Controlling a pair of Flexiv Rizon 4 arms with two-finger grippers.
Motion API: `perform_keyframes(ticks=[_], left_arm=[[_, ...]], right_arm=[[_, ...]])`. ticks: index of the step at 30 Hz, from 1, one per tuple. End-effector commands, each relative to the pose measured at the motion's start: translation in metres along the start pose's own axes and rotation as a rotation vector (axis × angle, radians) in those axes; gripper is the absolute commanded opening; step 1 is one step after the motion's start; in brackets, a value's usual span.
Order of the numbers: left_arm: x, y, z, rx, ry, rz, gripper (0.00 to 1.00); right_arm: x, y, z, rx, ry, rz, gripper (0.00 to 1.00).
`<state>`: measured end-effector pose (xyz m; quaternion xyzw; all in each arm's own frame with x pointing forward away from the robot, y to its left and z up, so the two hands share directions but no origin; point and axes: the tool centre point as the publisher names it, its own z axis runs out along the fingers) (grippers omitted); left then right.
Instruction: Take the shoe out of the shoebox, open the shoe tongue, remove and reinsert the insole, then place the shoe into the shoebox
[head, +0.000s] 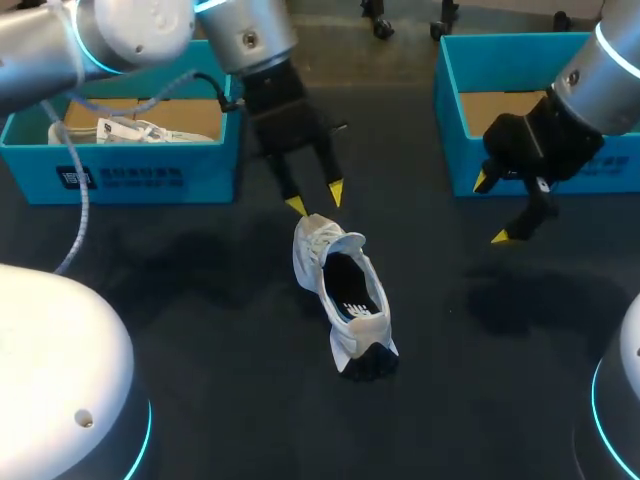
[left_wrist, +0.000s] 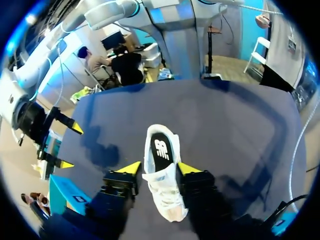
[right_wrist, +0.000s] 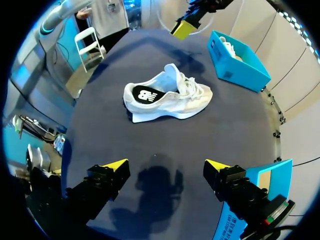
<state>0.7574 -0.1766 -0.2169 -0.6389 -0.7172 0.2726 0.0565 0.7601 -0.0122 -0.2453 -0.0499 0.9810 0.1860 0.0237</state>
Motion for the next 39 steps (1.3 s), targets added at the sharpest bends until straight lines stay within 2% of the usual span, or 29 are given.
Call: perform_keyframes(ticks=[1,6,20,28,33,39], left_arm=[[-0.007,0.004,0.010,-0.005,0.072,0.010,0.00],[-0.011,0.003,0.020,-0.008,0.104,0.034,0.00],[-0.006,0.016,0.072,-0.049,0.178,0.018,0.00],[-0.004,0.009,0.090,-0.059,0.205,0.023,0.00],[-0.003,0.004,0.109,-0.088,0.221,0.018,0.00],[0.004,0.008,0.134,-0.109,0.251,0.004,0.00]], right_arm=[[0.001,0.000,0.000,0.001,-0.002,0.001,1.00],[0.001,0.000,0.000,0.001,-0.002,0.001,1.00],[0.001,0.000,0.000,0.001,-0.002,0.001,1.00],[0.001,0.000,0.000,0.001,-0.002,0.001,1.00],[0.001,0.000,0.000,0.001,-0.002,0.001,1.00],[0.001,0.000,0.000,0.001,-0.002,0.001,1.00]])
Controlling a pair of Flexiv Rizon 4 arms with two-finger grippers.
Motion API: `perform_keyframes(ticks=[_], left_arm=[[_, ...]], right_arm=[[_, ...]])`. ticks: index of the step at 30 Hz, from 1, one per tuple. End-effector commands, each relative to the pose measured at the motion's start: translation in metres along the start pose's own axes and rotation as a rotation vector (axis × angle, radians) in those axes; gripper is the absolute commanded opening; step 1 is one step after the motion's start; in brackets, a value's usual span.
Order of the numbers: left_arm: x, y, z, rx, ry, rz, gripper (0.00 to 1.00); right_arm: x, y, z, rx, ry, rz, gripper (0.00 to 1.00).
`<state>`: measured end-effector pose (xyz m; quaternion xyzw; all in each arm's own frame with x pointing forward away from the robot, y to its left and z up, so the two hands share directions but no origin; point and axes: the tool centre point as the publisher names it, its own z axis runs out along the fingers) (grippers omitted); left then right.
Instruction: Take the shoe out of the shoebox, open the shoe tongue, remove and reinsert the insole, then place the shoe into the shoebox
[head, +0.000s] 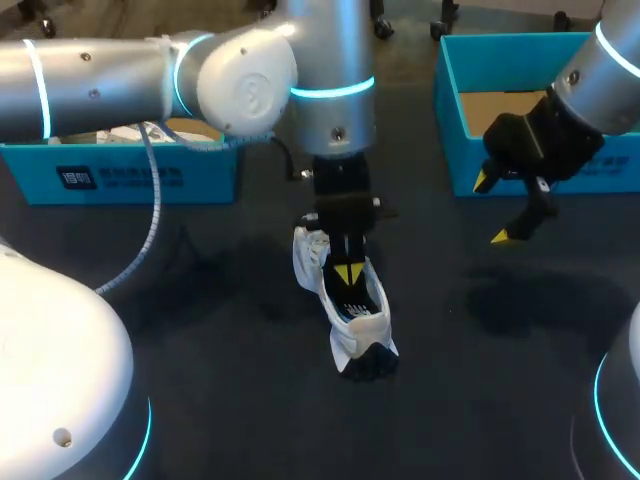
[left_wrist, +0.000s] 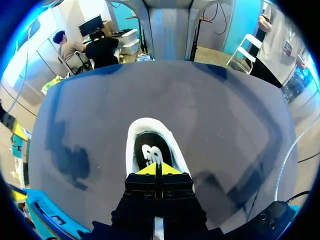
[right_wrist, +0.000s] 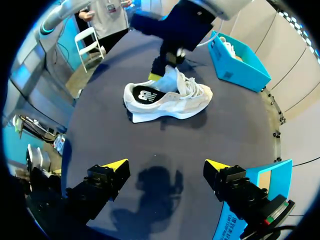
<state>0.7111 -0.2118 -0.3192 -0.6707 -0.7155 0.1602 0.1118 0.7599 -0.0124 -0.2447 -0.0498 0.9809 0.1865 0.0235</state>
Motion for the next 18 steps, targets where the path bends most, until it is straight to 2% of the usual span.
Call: perform_keyframes(ticks=[1,18], left_arm=[[-0.002,0.002,0.019,-0.016,0.009,-0.002,0.00],[-0.005,0.015,0.062,-0.106,-0.009,-0.055,0.00]], right_arm=[[0.001,0.000,0.001,0.002,-0.002,0.000,1.00],[0.001,0.000,0.001,0.002,-0.002,0.000,1.00]])
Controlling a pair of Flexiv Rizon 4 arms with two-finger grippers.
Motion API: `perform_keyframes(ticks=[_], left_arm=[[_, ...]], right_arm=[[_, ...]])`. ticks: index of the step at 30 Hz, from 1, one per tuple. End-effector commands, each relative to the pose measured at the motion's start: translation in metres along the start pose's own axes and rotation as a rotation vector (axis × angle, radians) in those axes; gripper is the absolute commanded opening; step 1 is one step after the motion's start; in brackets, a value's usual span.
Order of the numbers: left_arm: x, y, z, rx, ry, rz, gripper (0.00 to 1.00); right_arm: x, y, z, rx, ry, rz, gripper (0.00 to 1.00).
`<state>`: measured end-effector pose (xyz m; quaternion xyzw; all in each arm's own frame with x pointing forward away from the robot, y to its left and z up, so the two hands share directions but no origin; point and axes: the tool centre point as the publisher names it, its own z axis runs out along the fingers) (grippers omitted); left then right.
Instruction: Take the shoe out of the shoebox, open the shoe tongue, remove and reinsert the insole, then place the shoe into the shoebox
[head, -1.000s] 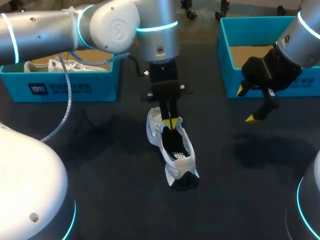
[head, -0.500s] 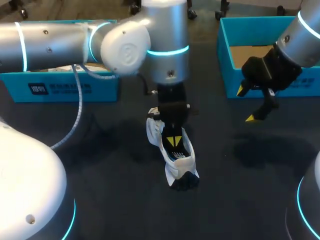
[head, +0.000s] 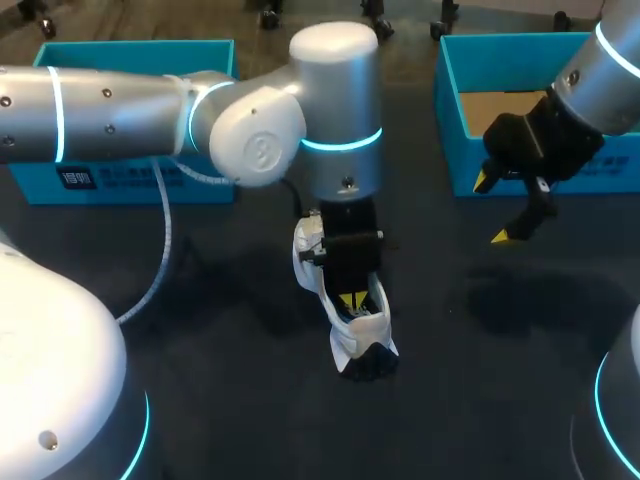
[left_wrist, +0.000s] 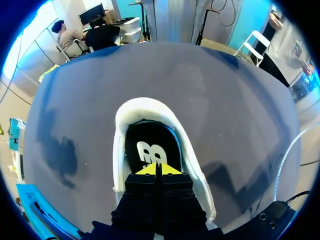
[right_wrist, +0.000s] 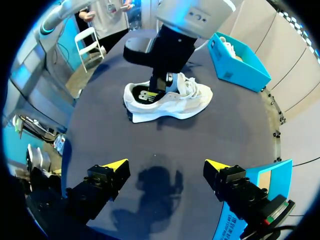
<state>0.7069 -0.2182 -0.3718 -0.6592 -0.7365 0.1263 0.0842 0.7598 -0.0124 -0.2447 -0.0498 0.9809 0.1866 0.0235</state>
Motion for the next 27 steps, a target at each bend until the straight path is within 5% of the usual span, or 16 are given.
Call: perform_keyframes(ticks=[1,14,27], left_arm=[[-0.001,-0.001,0.012,-0.011,-0.005,-0.016,0.00],[-0.004,-0.019,-0.021,0.021,-0.042,0.060,0.00],[-0.015,-0.028,0.003,0.048,-0.034,0.089,0.00]], right_arm=[[0.001,0.000,0.001,0.002,-0.002,0.000,1.00],[0.001,0.000,0.001,0.002,-0.002,0.000,1.00],[0.001,0.000,0.001,0.002,-0.002,0.000,1.00]])
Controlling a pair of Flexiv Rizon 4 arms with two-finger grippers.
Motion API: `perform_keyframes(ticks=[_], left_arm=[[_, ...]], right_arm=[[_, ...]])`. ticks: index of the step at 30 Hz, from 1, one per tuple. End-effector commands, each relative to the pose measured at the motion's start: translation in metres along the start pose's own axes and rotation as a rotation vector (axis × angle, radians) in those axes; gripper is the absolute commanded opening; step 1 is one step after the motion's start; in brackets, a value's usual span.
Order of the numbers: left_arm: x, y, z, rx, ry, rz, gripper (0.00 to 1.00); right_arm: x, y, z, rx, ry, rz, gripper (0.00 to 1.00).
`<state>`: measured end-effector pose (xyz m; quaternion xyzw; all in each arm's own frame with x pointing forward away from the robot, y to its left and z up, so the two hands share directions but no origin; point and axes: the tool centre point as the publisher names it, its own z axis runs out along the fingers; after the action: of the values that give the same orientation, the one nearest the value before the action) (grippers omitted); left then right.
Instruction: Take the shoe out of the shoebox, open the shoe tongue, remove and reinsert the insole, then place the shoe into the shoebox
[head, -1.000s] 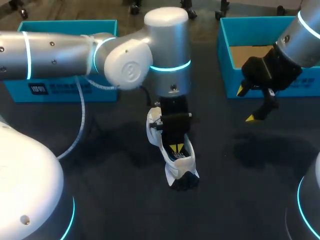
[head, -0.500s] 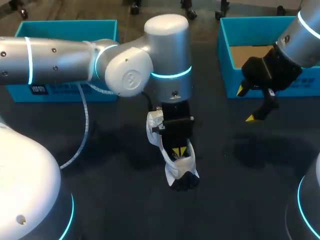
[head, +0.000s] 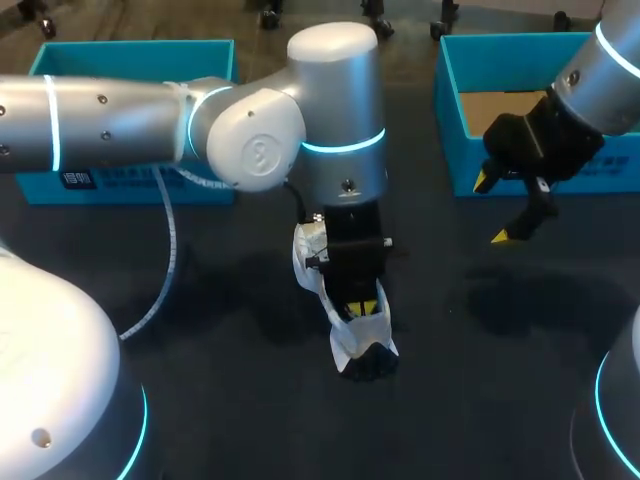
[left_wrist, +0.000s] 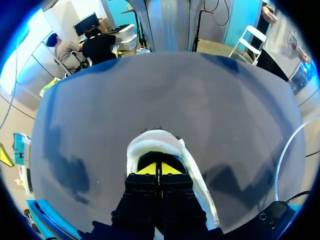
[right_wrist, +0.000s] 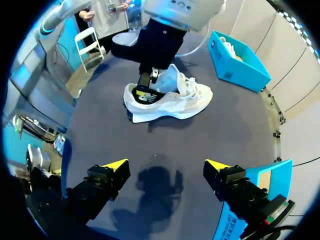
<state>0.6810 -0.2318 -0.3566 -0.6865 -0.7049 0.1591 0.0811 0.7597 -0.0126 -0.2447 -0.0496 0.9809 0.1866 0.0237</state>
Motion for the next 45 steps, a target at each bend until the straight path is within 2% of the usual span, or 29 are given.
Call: perform_keyframes(ticks=[1,15,19,26,29,37,45], left_arm=[[-0.003,0.004,0.012,-0.001,0.002,0.001,0.00],[0.007,0.023,0.043,-0.050,0.046,-0.042,0.00],[0.009,0.023,0.036,-0.062,0.026,-0.050,0.00],[0.006,0.019,0.022,-0.156,-0.028,-0.053,0.00],[0.002,0.019,0.029,-0.170,-0.034,-0.078,0.00],[0.004,0.028,0.047,-0.285,-0.077,-0.161,0.00],[0.008,0.034,0.055,-0.289,-0.050,-0.179,0.00]], right_arm=[[0.001,0.000,0.001,0.002,-0.002,0.000,1.00],[0.001,0.000,0.001,0.002,-0.002,0.000,1.00],[0.001,0.000,0.001,0.002,-0.002,0.000,1.00],[0.001,0.000,0.001,0.002,-0.002,0.000,1.00],[0.001,0.000,0.001,0.002,-0.002,0.000,1.00],[0.001,0.000,0.001,0.002,-0.002,0.000,1.00],[0.001,0.000,0.001,0.002,-0.002,0.000,1.00]])
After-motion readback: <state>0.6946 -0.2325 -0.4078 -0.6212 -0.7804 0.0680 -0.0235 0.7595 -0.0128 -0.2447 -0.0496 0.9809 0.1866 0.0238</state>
